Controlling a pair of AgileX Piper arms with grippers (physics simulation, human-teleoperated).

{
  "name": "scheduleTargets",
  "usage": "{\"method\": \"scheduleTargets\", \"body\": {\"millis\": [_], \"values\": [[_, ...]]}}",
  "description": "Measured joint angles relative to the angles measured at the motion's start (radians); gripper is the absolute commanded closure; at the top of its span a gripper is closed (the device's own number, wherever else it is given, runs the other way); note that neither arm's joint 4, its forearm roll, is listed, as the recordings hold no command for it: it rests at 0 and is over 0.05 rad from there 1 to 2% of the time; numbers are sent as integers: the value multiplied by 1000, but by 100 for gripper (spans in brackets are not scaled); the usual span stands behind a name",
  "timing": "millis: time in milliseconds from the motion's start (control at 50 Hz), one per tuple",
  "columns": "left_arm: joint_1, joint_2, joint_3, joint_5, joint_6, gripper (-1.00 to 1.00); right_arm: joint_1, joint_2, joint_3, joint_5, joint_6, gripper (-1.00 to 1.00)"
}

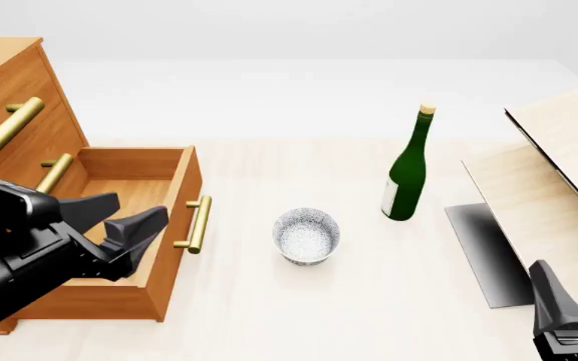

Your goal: Put the bowl in the bottom drawer of the cabinet and close it.

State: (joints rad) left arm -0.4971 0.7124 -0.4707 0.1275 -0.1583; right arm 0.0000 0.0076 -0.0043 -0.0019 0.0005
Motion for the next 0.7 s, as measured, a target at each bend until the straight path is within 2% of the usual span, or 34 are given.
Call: {"method": "scheduleTargets", "body": {"millis": [700], "values": [[-47, 181, -93, -86, -56, -100, 0, 0, 0, 0, 0, -100]]}}
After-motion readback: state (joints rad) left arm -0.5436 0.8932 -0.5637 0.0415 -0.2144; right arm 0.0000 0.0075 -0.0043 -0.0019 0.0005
